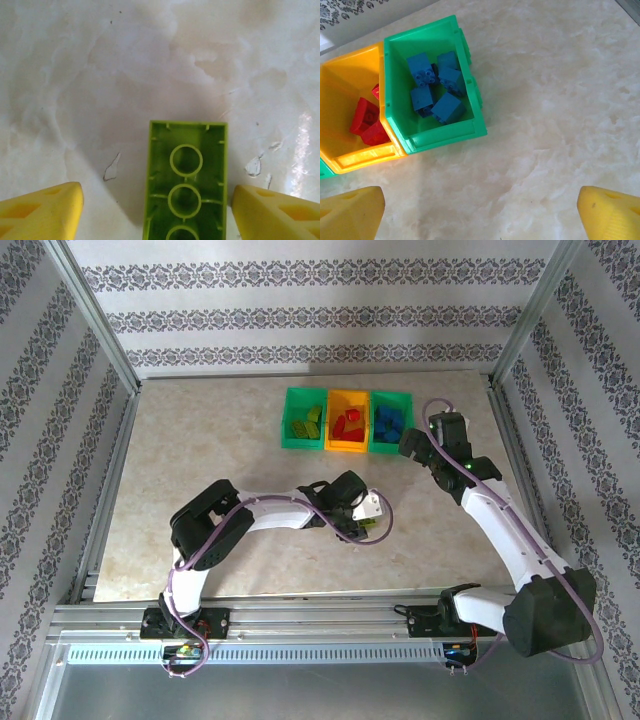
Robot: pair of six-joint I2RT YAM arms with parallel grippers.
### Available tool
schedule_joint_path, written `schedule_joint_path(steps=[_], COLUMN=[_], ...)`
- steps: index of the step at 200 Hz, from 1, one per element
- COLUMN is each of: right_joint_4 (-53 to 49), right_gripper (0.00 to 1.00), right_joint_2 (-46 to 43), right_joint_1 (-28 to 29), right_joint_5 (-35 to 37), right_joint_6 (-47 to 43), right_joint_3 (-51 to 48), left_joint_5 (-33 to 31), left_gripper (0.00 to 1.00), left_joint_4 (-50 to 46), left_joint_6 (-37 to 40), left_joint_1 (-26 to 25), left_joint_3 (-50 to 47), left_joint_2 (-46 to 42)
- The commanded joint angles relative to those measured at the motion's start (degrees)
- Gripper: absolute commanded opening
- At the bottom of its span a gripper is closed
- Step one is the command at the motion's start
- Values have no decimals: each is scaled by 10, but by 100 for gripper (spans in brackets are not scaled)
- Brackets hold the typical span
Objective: Sort the legos into containers by color
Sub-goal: Pick up the lego from the middle-left of the table.
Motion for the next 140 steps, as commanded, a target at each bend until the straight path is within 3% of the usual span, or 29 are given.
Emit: schedule_joint_path(steps=[1,32,80,140], right_joint_4=[4,4,2,2], right_gripper=[98,98,98,98], right_joint_2=[-10,-12,-12,-13], right_joint_1=[7,7,9,12], right_joint_5=[13,13,14,14], right_joint_6=[14,17,19,24], right_joint_3=[-13,-14,-12,-15], left_joint_5=[-22,-20,-16,-30], left_gripper=[71,57,21,16], left_joint_4=[-8,-16,-34,-19], left_joint_6=[12,13,4,-25], left_joint_1=[-7,-7,-7,-6], left_joint_3=[15,21,28,0], left_joint_2=[27,33,35,-9])
